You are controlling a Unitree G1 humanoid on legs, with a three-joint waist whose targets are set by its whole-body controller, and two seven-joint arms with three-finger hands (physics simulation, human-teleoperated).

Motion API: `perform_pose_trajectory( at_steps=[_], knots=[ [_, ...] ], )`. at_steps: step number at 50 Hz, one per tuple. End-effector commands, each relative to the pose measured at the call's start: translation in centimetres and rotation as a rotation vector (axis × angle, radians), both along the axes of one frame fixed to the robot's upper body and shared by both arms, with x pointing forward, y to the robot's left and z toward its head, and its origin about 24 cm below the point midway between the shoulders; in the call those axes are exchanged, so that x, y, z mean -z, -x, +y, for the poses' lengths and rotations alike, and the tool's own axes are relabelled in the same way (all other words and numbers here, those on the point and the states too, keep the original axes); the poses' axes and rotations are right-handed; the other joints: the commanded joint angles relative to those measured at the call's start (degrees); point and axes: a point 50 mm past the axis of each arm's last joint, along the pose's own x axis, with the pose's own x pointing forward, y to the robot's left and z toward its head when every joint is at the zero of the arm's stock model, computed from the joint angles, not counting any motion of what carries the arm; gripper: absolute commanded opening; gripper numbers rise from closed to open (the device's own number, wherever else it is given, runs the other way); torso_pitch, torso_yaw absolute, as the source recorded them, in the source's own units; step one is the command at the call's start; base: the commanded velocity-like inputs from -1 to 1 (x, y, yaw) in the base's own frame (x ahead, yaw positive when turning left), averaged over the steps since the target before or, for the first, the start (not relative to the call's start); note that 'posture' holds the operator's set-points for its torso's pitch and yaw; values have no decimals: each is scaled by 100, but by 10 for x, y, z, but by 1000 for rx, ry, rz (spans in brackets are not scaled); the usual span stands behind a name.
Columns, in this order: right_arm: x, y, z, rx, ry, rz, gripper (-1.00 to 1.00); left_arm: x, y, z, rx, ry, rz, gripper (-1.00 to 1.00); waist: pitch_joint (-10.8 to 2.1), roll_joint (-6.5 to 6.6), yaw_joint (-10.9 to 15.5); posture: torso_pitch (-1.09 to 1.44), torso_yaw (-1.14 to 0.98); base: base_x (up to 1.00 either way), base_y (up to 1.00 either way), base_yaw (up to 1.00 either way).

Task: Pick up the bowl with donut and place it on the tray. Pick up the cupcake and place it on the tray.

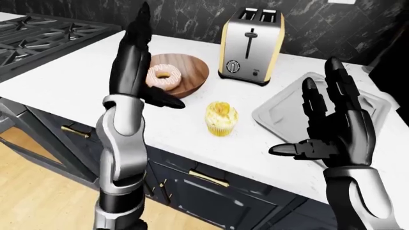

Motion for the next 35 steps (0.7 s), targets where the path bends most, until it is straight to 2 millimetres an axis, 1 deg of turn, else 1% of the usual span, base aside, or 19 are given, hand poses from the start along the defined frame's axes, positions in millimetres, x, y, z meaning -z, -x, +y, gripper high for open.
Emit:
perform_pose_trajectory(
  at_steps=[1, 8, 12, 21, 27, 29, 31, 35],
  knots=[
    [-11, 5, 1, -4, 8, -80, 100, -13, 0, -3, -1, -46, -116, 100, -111, -1, -2, 0, 0, 0, 0, 0],
    [-13, 6, 0, -1, 6, -82, 100, -1, -21, -3, -38, -115, -106, 100, -144, 18, -10, 0, 0, 0, 0, 0],
    [-13, 7, 0, -1, 5, -82, 100, 3, -30, -3, -59, -153, -122, 100, -166, 29, -12, 0, 0, 0, 0, 0],
    [-15, 7, 0, 0, 5, -84, 100, 7, -39, -4, -109, -244, -184, 100, -207, 26, -13, 0, 0, 0, 0, 0],
    [-14, 7, -1, 3, 2, -83, 100, 15, -48, -5, -130, -276, -186, 100, -232, 25, -5, 0, 0, 0, 0, 0],
    [-14, 7, -1, 3, 2, -83, 100, 17, -49, -5, -132, -282, -181, 89, -241, 26, -3, 0, 0, 0, 0, 0],
    [-13, 7, -1, 3, 1, -83, 100, 20, -52, -5, -132, -283, -176, 64, -247, 29, -2, 0, 0, 0, 0, 0],
    [-12, 7, -1, 3, 1, -81, 100, 28, -57, -6, -135, -292, -157, 47, -261, 33, -2, 0, 0, 0, 0, 0]
  ],
)
